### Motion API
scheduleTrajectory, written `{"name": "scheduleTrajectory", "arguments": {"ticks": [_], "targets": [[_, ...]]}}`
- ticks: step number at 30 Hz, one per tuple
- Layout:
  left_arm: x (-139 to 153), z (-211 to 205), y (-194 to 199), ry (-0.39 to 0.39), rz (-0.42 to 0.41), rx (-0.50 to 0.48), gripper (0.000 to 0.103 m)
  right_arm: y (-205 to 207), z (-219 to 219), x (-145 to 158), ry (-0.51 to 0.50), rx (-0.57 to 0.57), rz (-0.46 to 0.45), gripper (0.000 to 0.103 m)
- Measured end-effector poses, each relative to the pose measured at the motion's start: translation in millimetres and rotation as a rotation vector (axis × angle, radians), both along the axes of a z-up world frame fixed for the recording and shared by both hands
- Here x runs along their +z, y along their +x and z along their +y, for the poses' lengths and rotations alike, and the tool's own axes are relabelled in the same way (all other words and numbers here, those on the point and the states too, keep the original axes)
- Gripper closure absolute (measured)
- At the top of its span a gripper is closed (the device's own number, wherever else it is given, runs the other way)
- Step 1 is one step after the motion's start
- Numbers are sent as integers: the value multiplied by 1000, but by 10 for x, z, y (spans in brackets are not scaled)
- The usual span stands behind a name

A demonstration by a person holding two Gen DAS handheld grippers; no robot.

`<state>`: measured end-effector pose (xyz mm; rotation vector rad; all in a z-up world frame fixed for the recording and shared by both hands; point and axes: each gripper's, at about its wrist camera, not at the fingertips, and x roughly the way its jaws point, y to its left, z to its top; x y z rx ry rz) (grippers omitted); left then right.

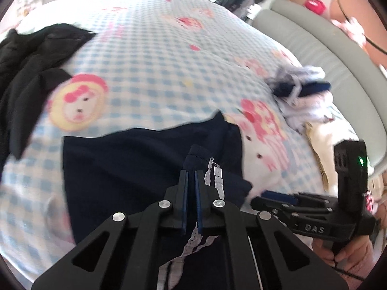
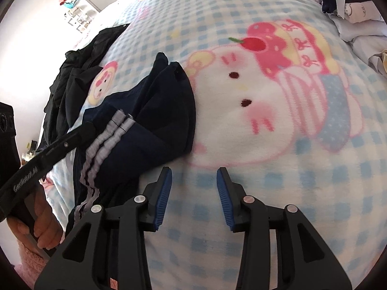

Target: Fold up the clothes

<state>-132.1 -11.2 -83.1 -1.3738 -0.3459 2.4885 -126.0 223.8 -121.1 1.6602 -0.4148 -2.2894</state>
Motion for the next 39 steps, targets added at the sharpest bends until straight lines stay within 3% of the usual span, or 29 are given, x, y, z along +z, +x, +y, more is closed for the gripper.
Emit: {"name": "scheduleTrajectory", "arguments": {"ticks": [6, 11, 13, 17, 21, 23, 31, 39], "targets": [[103, -575, 58, -28, 35, 159, 98, -126, -72, 115, 6, 22, 29, 64], [-77, -1182, 58, -50, -23, 306, 98, -446, -258, 214, 41, 34, 55, 64], [-165, -1306, 38, -48, -58, 304, 98, -557, -332, 213, 63, 33, 64, 64], [-110, -1294, 25, -44, -22, 274, 97, -799, -410, 96, 125, 0, 60, 64], [-114, -1292, 38, -24, -10, 276, 90, -1007, -400, 22, 93, -35, 55, 64], [-193, -1310, 51, -1, -28, 273, 82, -1044, -473, 104, 73, -3, 102, 64], [-368, -1199, 56, 11, -71, 255, 82, -1063, -1010, 56, 131, 193, 111, 64], [-384, -1066, -10, -32, -75, 215, 82, -1220, -918, -14, 135, 109, 77, 64]]}}
